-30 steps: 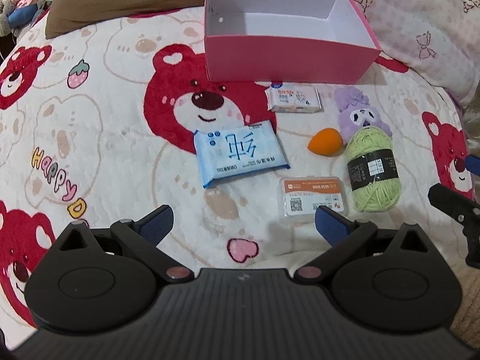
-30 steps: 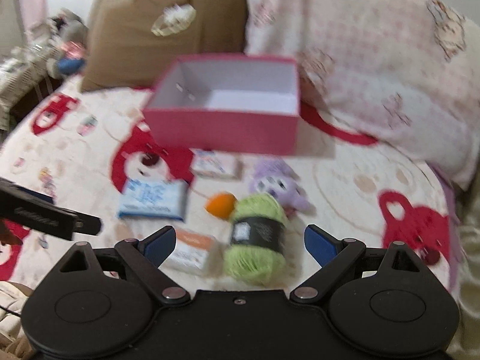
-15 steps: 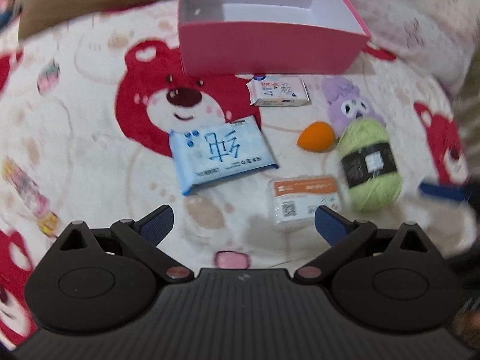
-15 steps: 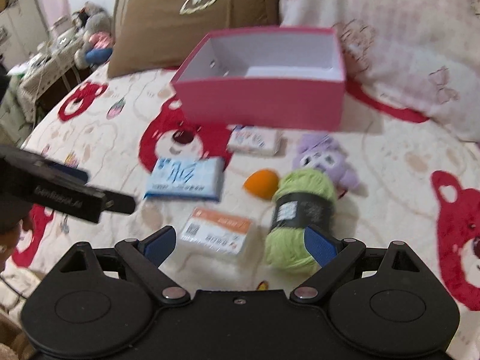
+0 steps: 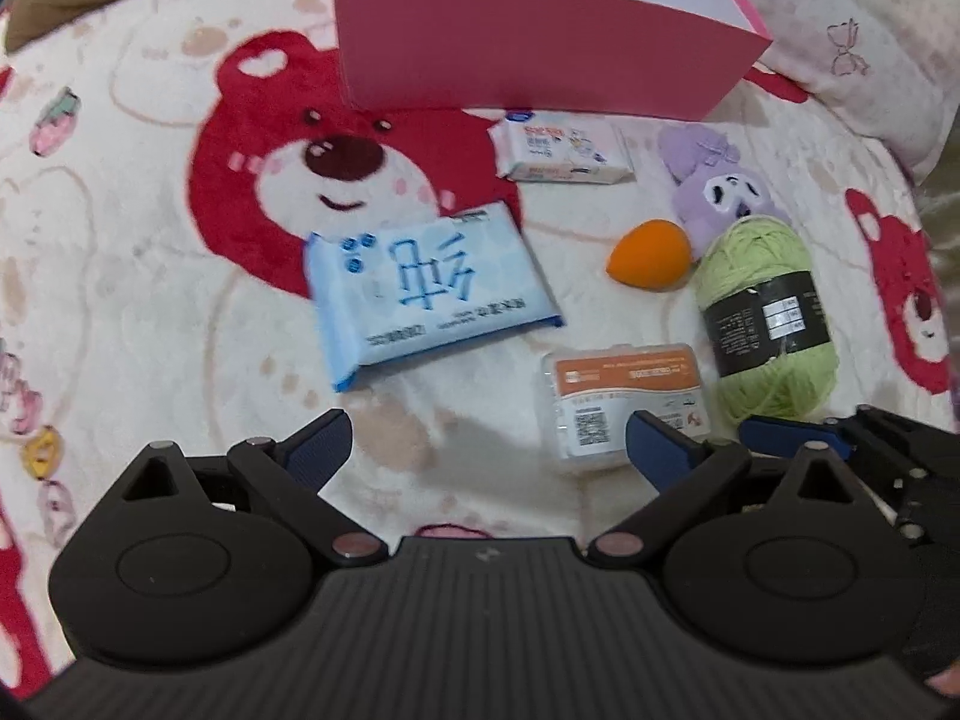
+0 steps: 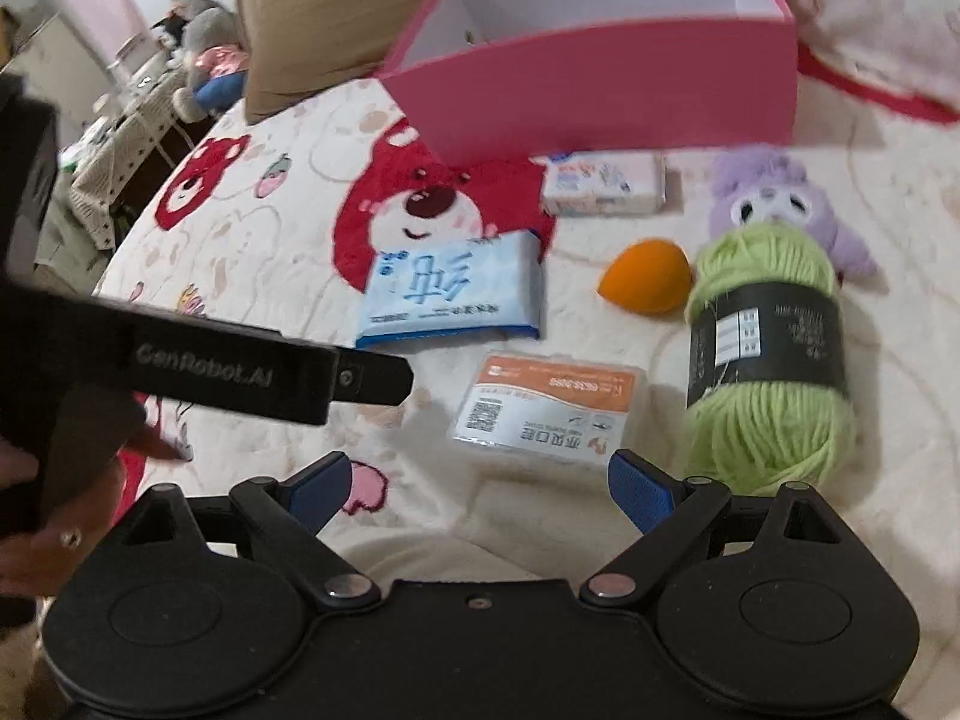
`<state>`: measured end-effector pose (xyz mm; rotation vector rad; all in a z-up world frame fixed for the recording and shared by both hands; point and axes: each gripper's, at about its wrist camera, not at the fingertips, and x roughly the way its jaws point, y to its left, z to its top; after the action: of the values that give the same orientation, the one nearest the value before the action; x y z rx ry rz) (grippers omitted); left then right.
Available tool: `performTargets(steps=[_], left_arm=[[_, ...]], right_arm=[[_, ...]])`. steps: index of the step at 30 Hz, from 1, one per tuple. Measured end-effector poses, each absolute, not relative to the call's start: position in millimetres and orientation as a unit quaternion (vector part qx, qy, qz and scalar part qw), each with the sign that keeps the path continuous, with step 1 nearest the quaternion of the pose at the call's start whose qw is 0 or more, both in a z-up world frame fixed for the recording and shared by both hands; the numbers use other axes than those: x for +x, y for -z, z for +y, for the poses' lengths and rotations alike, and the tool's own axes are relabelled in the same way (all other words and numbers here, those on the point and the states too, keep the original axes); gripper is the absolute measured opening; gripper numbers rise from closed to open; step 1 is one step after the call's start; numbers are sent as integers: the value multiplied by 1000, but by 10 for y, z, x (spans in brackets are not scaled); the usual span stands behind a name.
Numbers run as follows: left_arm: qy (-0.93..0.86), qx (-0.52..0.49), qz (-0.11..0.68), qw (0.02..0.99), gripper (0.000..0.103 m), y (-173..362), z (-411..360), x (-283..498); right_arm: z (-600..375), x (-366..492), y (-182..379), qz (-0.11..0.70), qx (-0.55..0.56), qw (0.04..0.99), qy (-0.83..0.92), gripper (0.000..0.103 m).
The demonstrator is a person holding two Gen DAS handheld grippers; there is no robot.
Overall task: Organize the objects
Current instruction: 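Reach the left gripper to the clear orange-labelled box and close on it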
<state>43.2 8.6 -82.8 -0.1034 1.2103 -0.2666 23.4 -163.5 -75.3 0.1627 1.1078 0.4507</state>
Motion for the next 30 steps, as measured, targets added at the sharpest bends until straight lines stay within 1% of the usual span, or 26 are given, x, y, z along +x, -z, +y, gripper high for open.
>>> performTargets(steps=[6,9,11,13,14,15,19,22,26,30], left_arm=[[130,-73,567,810,86,1014,41,497],[147,-100,575,799,68,1122,31,542],[158,-119,585,787,44,1202,27,567],[175,-136,592,775,36,1266,5,571],[182,-150,594,769,35,1289,-2,571],[189,-161,597,763,35,1312,-13,571],[179,-151,597,768,36,1342,-94,562],[175,-151,596,769,38,1341,-121,582],[171,-150,599,767,39,1333,-152,570],[168,-143,600,769,39,1256,-180,502]], right_arm=[[-1654,325,979,537,83,818,-190,94],[-1691,396,1086,546,96,812,-181,92],[-1693,429,1129,550,96,811,-176,87],[-1672,444,1150,550,86,812,-174,85],[-1664,444,1155,550,84,812,-178,83],[-1655,443,1164,551,82,811,-180,83],[-1654,492,1215,560,77,807,-172,79],[-1662,547,1243,568,79,801,-171,79],[-1634,589,1279,574,77,797,-172,84],[-1571,570,1211,573,50,799,-174,83]])
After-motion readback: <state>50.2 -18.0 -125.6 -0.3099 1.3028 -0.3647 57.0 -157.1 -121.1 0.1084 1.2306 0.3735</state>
